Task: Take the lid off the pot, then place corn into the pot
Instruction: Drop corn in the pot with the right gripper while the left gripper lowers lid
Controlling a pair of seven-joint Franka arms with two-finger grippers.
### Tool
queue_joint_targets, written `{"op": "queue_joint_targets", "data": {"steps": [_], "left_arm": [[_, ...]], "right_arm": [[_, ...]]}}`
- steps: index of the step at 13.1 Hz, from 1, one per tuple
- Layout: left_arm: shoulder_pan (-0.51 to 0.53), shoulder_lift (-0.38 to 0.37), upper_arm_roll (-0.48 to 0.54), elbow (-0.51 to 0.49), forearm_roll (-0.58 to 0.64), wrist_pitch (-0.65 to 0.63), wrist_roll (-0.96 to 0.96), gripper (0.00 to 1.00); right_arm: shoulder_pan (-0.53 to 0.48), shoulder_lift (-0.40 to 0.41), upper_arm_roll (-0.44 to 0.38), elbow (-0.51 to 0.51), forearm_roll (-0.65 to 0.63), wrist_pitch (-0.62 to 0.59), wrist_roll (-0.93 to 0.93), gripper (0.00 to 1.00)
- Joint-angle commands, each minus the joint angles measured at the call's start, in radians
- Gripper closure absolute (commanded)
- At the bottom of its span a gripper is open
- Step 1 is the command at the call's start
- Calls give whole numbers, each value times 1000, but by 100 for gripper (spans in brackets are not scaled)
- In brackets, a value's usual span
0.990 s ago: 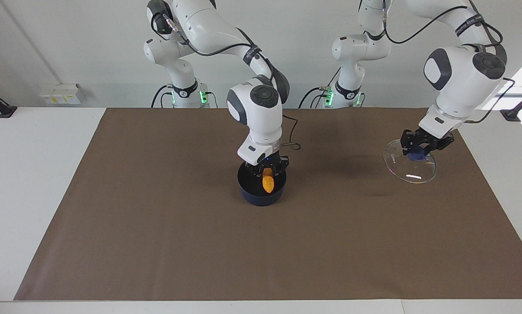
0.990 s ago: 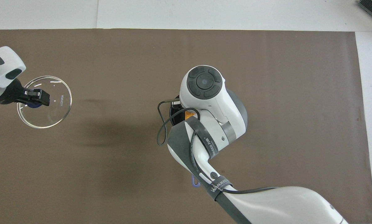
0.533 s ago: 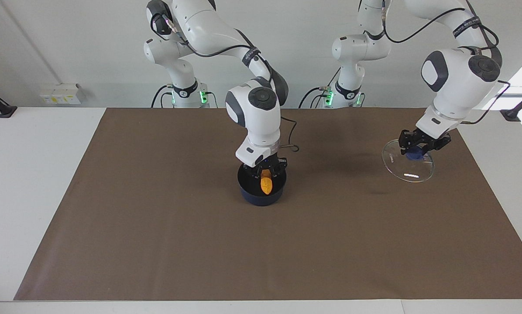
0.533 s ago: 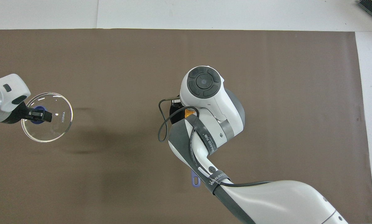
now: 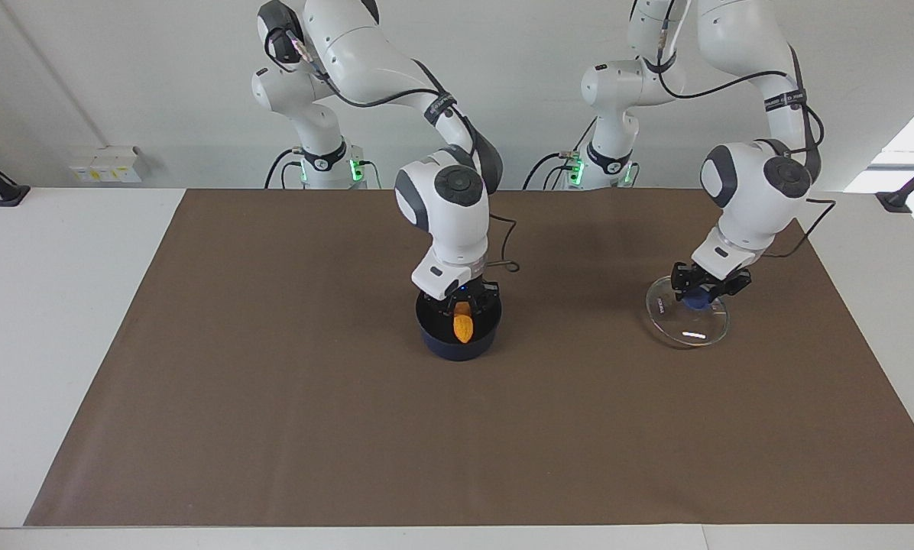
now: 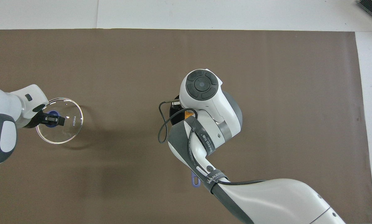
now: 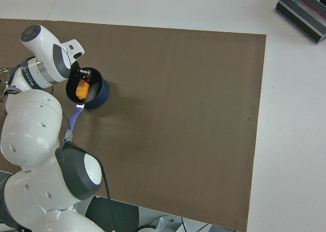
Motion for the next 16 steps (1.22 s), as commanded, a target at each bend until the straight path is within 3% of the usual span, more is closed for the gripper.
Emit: {"op": "queue_joint_targets", "data": {"steps": [1, 3, 6, 7, 8, 9, 10, 13, 14, 15, 16], "left_arm": [[9, 0, 2, -30, -14, 49, 63, 100], [11, 2, 2, -30, -14, 47, 68, 100], [11, 22, 2, -30, -14, 50, 68, 100], [11, 22, 4, -28, -14, 50, 68, 100], [12, 22, 4, -28, -14, 49, 68, 86], [14, 23, 4, -22, -14, 49, 68, 27], [15, 23, 4, -20, -14, 47, 73, 0], [11, 30, 4, 12, -14, 38, 62, 0], [11, 23, 2, 30, -14, 29, 61, 0], [11, 13, 4, 56, -14, -20, 56, 0], [3, 5, 4, 99, -14, -72, 39, 0]], "right_arm": [[-10, -1, 6, -26, -3, 34, -11, 99], [-10, -2, 6, -26, -3, 29, -11, 89], [-11, -4, 6, -33, 4, 31, -11, 65], [-10, -10, 6, -47, 6, 31, -11, 64], [-10, -13, 6, -58, 6, 31, -12, 63], [-10, -14, 6, -61, 6, 31, -12, 62], [-10, -16, 6, -65, 6, 31, -12, 62], [-10, -16, 6, -65, 8, 32, -12, 56], [-10, -16, 6, -65, 8, 32, -12, 40], [-10, -16, 6, -65, 8, 35, -12, 0], [-10, -16, 6, -62, 8, 34, -12, 0]]}}
